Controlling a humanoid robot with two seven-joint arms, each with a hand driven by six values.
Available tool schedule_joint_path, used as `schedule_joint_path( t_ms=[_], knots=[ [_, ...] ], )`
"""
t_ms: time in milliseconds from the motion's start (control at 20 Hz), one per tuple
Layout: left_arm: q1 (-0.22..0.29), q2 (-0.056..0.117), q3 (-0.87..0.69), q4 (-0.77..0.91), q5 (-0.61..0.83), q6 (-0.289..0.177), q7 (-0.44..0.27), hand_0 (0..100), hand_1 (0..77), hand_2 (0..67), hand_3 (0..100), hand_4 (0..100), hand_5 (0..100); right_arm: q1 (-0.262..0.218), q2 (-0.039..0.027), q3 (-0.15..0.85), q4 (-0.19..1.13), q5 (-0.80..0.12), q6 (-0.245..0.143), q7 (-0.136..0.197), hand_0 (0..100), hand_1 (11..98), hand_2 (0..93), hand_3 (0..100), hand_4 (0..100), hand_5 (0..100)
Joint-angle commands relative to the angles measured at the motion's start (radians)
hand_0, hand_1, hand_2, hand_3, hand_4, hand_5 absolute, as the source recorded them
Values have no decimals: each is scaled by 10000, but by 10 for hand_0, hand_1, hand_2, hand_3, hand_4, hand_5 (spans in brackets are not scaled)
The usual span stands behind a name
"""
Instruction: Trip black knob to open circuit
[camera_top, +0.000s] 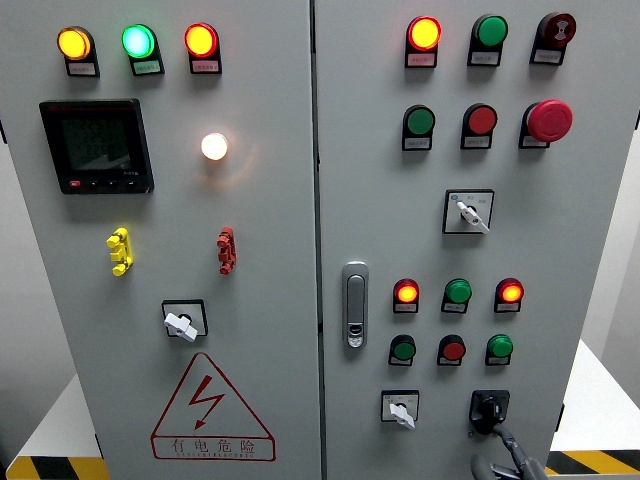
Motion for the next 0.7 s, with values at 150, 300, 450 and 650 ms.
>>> schedule_joint_path(
  t_ms=[150,300,450,650],
  knots=[
    [5,1,-6,-12,0,0,0,0,34,127,213,66,16,-29,0,-16,9,-1,1,0,756,472,71,917,917,1000],
    [5,1,9,3,0,0,0,0,34,127,213,66,16,-14,0,-108,9,-1,1,0,757,471,72,918,919,1000],
    [5,1,9,3,0,0,0,0,36,127,213,66,16,-14,0,-123,9,-1,-14,0,757,471,72,919,922,1000],
    [5,1,9,3,0,0,0,0,35,127,213,66,16,-14,0,-123,9,305,-14,0,757,471,72,922,926,1000]
  ],
)
